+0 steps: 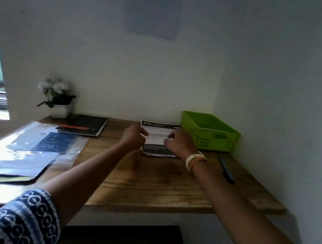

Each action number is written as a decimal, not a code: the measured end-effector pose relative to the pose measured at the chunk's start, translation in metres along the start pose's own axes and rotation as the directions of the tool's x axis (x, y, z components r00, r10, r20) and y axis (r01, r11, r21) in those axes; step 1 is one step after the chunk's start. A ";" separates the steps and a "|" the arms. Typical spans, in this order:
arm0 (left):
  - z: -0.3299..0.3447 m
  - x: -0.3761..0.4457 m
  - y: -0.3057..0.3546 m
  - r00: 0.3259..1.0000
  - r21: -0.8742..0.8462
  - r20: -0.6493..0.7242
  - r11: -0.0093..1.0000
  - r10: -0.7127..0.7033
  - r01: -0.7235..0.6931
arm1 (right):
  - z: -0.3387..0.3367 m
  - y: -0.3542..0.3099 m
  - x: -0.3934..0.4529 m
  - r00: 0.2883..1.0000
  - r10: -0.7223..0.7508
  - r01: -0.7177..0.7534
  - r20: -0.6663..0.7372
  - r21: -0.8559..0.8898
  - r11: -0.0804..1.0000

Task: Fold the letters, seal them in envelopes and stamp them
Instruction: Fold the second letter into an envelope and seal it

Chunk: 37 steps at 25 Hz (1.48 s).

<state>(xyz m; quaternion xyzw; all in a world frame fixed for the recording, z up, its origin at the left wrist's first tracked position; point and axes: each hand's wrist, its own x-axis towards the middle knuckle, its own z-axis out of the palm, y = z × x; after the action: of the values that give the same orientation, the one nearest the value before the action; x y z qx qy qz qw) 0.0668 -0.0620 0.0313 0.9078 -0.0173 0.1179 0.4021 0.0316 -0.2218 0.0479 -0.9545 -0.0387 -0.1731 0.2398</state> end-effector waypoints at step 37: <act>-0.035 -0.009 -0.065 1.000 -0.180 -0.012 0.984 -0.015 0.012 | 0.039 -0.022 -0.004 0.994 0.109 -0.109 0.024 0.409 0.906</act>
<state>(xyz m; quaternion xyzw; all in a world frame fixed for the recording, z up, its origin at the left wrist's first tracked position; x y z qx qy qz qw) 0.0593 0.0072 0.0055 0.8670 -0.0190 0.1193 0.4835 0.0369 -0.1841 0.0246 -0.8838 -0.0208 -0.1474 0.4435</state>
